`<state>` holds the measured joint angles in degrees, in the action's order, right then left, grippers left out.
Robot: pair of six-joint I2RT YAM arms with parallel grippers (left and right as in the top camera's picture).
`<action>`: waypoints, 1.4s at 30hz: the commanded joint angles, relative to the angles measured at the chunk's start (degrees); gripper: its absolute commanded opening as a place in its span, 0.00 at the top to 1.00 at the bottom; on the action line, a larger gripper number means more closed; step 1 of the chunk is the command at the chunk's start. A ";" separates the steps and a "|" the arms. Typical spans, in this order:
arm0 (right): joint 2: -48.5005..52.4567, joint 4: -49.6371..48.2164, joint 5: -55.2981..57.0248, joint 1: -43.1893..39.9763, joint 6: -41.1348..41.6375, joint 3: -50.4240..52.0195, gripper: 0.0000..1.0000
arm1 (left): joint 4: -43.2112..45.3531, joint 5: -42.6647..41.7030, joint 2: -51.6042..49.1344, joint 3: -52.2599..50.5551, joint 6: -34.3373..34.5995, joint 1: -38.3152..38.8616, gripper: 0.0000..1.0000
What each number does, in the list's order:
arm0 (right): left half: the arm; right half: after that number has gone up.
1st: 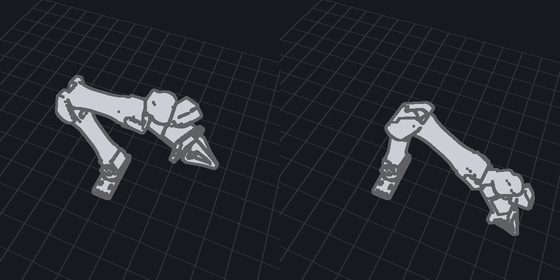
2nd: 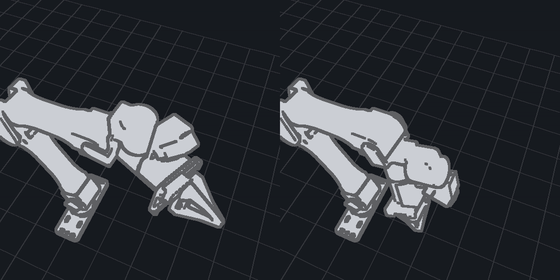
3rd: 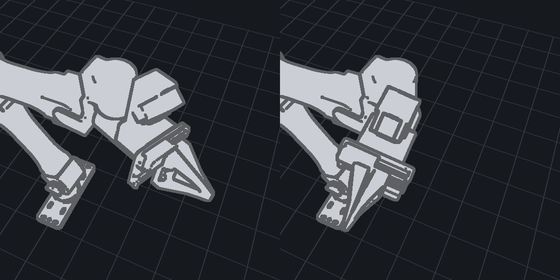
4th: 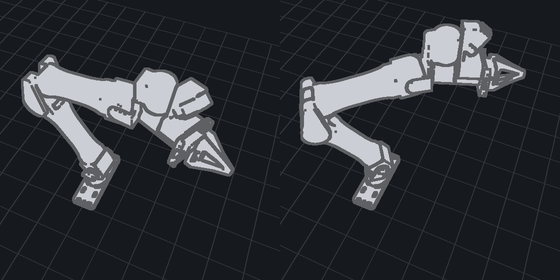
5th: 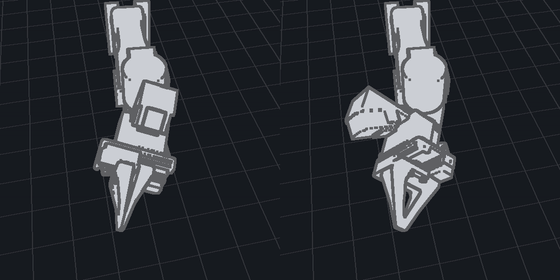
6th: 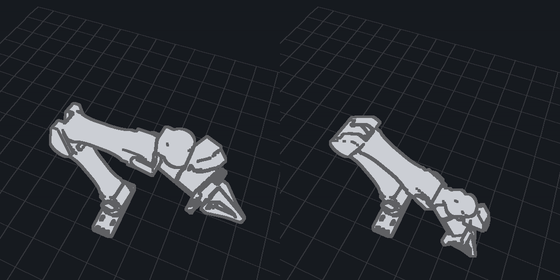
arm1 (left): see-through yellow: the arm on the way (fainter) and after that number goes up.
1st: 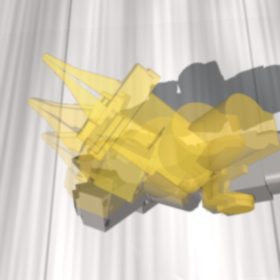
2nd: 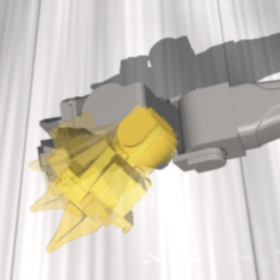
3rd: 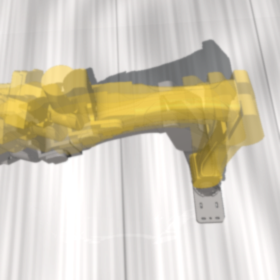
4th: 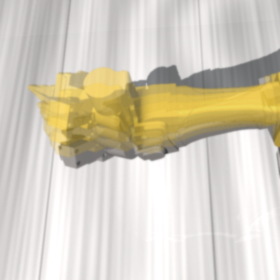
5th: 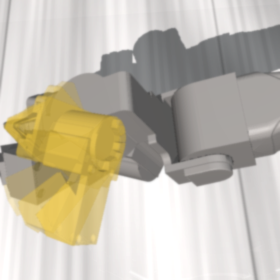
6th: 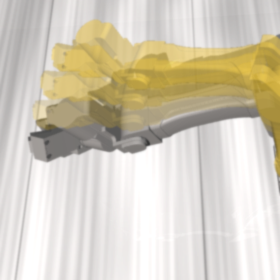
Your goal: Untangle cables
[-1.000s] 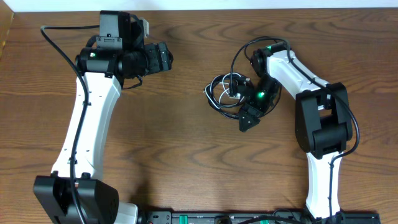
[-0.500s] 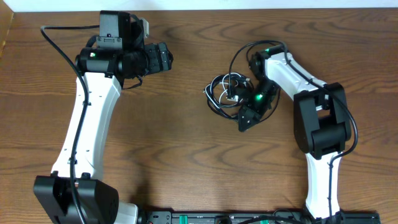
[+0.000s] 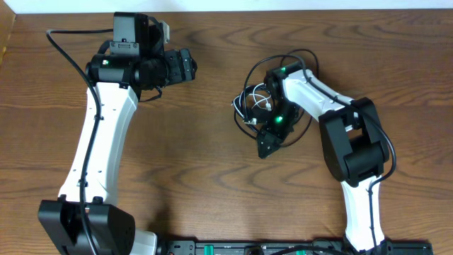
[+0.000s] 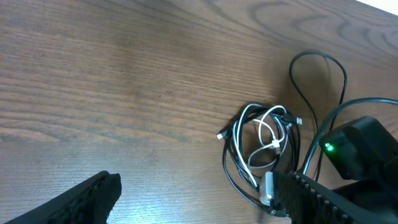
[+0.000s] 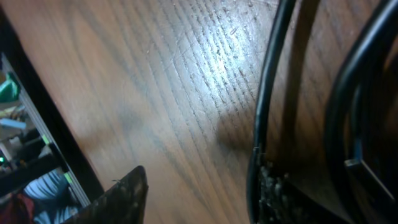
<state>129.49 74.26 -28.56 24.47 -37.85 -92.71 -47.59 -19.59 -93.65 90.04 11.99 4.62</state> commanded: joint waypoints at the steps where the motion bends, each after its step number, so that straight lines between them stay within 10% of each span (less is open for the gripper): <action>1: 0.94 -1.68 4.42 1.05 3.87 3.15 0.55 | -0.15 -0.31 -0.70 0.17 -0.59 -0.15 0.13; 5: 0.92 -2.86 4.44 1.62 8.17 3.13 0.99 | -0.13 -0.31 -0.70 0.17 -0.59 -0.15 0.13; 27: -17.29 2.21 -2.91 -6.95 25.49 -37.44 0.99 | -0.11 -0.31 -0.70 0.17 -0.59 -0.15 0.13; 42: -26.32 -8.31 1.99 -18.97 50.93 -40.02 0.99 | 0.48 -0.74 -0.72 -1.05 -0.52 1.77 0.13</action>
<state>103.39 67.44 -27.64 7.38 5.67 -132.27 -47.37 -19.64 -93.65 89.97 11.99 5.45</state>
